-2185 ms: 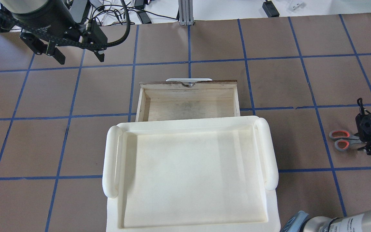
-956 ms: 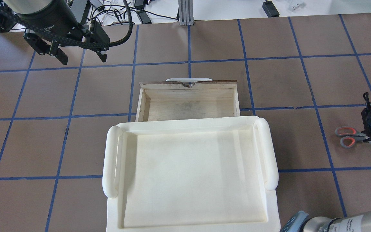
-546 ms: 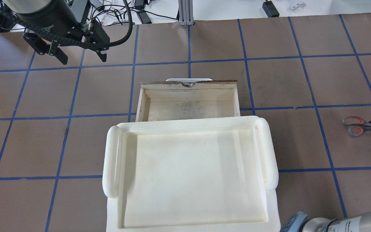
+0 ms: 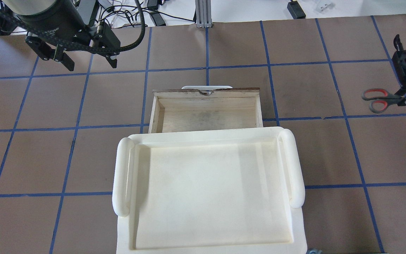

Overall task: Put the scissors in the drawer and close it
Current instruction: 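Lift the scissors with the right gripper and carry them over the drawer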

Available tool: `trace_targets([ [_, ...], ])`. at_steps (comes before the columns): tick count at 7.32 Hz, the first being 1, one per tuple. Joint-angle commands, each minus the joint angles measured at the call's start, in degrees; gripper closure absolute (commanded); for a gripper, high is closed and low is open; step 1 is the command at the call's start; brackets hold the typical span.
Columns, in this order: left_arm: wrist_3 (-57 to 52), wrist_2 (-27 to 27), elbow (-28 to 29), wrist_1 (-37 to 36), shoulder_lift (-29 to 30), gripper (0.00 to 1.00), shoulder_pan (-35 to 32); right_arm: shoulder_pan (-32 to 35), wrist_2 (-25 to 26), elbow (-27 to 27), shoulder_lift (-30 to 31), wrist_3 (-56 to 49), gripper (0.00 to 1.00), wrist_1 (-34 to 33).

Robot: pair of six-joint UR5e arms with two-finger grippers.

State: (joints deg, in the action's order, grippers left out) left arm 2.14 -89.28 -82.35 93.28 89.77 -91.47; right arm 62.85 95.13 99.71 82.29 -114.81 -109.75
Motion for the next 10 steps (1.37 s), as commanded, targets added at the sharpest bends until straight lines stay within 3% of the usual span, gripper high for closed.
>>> trace_targets([
  [1, -0.12, -0.2, 0.0, -0.03, 0.05, 0.0, -0.03, 10.94, 2.87, -8.19, 0.15, 12.27, 1.0, 9.61],
  [7, -0.03, 0.07, -0.09, 0.32, -0.21, 0.0, -0.03, 39.41, 1.47, -8.56, -0.46, 42.96, 1.0, 10.87],
  [9, -0.03, -0.02, -0.09, 0.5, -0.21, 0.0, -0.03, 41.3, -6.23, -8.56, -1.78, 43.45, 1.0, 8.95],
  [10, -0.03, -0.11, -0.09, 0.59, -0.47, 0.0, -0.03, 41.82, -6.97, -8.56, -3.18, 43.36, 1.0, 7.29],
])
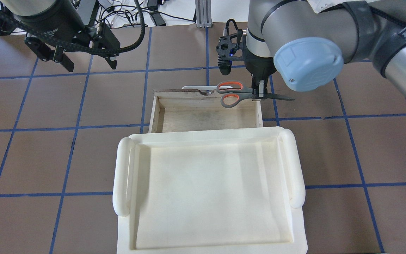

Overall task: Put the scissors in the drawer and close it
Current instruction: 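Lift the scissors with the right gripper and carry them over the drawer, then lower the scissors into the drawer and open the right gripper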

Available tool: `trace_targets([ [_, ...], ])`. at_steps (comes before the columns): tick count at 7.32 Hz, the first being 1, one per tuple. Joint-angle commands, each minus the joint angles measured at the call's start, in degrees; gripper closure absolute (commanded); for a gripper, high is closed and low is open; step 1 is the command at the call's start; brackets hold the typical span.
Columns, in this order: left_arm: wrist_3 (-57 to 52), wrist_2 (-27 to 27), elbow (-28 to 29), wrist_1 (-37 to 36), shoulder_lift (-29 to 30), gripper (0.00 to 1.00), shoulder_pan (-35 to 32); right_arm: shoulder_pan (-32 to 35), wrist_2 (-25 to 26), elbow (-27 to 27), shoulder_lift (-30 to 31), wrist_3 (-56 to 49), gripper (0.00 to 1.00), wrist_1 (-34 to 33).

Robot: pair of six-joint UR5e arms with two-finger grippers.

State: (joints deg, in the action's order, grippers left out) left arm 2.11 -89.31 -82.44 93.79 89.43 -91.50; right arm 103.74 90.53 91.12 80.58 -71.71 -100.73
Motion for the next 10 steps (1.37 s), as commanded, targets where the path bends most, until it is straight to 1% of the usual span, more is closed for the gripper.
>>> trace_targets([
  [1, 0.0, -0.08, -0.09, 0.16, -0.49, 0.0, 0.0, 2.85, -3.85, 0.02, -3.22, 0.43, 1.0, -2.71],
  [3, -0.09, -0.08, -0.09, 0.16, -0.4, 0.0, 0.0, 7.08, -3.43, -0.06, -5.35, 1.3, 1.0, -3.78],
  [5, 0.0, -0.08, -0.09, 0.16, -0.31, 0.0, 0.0, 7.7, -3.87, 0.37, -6.83, 2.01, 1.0, -4.65],
  [6, 0.0, -0.08, -0.09, 0.16, -0.31, 0.0, 0.0, 9.01, -3.87, 0.46, -7.8, 2.88, 1.0, -6.66],
  [7, 0.0, -0.08, -0.09, 0.16, -0.31, 0.0, 0.0, 10.42, -3.43, 0.38, -9.2, 3.41, 1.0, -7.11],
  [10, -0.09, 0.01, -0.09, 0.25, -0.4, 0.0, -0.09, 11.04, -3.17, 0.38, -9.57, 5.08, 1.0, -7.29],
])
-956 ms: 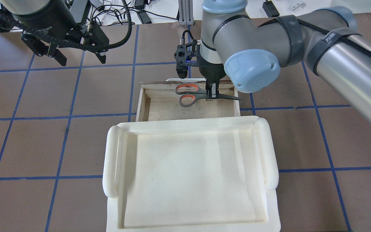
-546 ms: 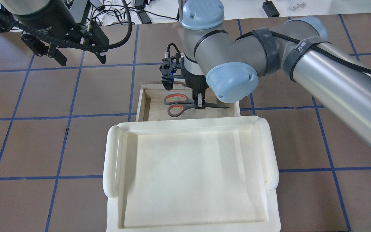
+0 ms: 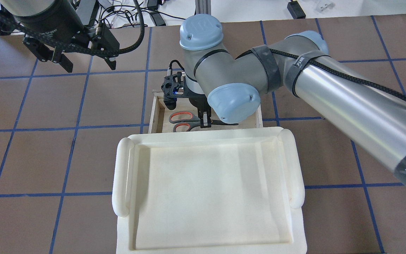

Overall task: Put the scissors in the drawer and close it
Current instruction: 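Lower the scissors into the drawer and open the right gripper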

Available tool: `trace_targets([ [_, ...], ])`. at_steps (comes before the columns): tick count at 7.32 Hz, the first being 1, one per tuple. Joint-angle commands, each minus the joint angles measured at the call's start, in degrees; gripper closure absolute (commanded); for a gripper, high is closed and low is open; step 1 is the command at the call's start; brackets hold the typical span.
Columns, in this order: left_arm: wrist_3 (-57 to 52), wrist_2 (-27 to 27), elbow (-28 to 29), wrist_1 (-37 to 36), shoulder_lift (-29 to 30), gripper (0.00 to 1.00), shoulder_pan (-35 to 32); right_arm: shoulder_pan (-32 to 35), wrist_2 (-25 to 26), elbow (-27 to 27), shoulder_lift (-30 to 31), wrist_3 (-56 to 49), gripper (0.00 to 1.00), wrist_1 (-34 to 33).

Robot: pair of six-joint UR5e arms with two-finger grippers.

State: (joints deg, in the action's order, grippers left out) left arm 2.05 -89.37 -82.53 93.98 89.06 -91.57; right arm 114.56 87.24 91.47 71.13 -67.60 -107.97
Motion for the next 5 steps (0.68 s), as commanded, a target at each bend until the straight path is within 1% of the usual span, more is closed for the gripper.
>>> trace_targets([
  [1, 0.06, -0.02, 0.0, 0.24, -0.03, 0.0, -0.01, 0.22, 0.21, 0.02, -0.02, 1.67, 0.78, 0.12],
  [2, -0.03, 0.07, 0.0, 0.33, 0.14, 0.0, -0.01, 0.22, 0.12, 0.11, -0.11, 3.68, 0.46, 0.04],
  [3, -0.03, 0.07, 0.0, 0.33, 0.15, 0.0, -0.01, 0.22, 0.12, 0.2, -0.37, 3.18, 0.14, 0.04],
  [4, 0.06, 0.24, 0.0, 0.33, 0.23, 0.0, -0.01, 0.22, 0.38, 0.2, -0.2, 3.17, 0.0, 0.04],
  [5, 0.06, 0.33, 0.09, 0.33, 0.32, 0.0, -0.01, 0.14, 0.47, 0.11, 0.06, 3.17, 0.0, 0.04],
])
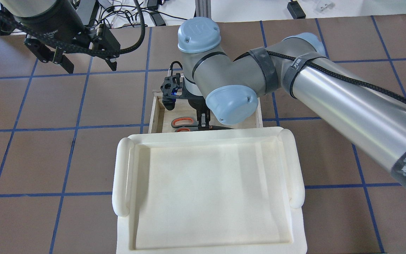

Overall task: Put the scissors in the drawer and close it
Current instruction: 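Lower the scissors into the drawer and open the right gripper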

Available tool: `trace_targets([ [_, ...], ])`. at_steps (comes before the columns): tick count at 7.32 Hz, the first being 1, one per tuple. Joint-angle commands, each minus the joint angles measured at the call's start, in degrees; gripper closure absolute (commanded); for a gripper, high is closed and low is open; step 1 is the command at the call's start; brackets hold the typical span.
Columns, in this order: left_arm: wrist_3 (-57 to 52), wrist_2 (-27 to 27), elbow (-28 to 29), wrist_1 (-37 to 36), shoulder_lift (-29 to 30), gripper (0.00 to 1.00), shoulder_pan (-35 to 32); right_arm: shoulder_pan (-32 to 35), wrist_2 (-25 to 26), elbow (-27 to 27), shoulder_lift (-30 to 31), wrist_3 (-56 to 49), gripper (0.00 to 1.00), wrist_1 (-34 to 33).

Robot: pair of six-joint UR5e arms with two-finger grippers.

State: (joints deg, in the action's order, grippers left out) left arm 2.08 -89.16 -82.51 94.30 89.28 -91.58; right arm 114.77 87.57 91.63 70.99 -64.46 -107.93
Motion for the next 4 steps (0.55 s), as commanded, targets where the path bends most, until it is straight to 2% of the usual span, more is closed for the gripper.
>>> trace_targets([
  [1, 0.03, 0.04, -0.02, 0.01, -0.07, 0.0, 0.0, -0.08, 0.32, -0.13, 0.38, 0.21, 0.0, -0.09],
  [3, 0.03, 0.03, 0.16, -0.08, 0.27, 0.0, 0.0, -0.16, 4.78, -0.66, 2.3, 0.47, 0.0, -2.0],
  [4, 0.03, 0.12, 0.33, -0.26, 0.71, 0.0, 0.0, -0.69, 4.89, -0.75, 3.88, 2.04, 0.0, -2.81],
])
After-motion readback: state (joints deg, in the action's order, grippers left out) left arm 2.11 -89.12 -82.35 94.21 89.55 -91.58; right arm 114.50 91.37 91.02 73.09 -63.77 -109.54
